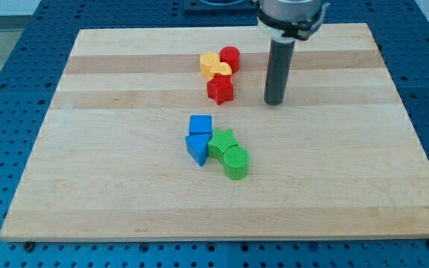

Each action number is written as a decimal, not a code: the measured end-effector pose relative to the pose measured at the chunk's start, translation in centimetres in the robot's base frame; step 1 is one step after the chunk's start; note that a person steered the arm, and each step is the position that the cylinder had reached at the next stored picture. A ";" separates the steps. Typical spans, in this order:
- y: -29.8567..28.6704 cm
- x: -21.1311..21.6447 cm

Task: Move the red circle slightly left

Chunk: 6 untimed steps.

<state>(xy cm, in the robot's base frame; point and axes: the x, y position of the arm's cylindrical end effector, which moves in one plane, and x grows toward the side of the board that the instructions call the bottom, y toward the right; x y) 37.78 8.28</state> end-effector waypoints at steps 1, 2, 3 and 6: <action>0.0 -5.9; 0.0 -9.5; -4.5 -10.9; -12.1 -11.6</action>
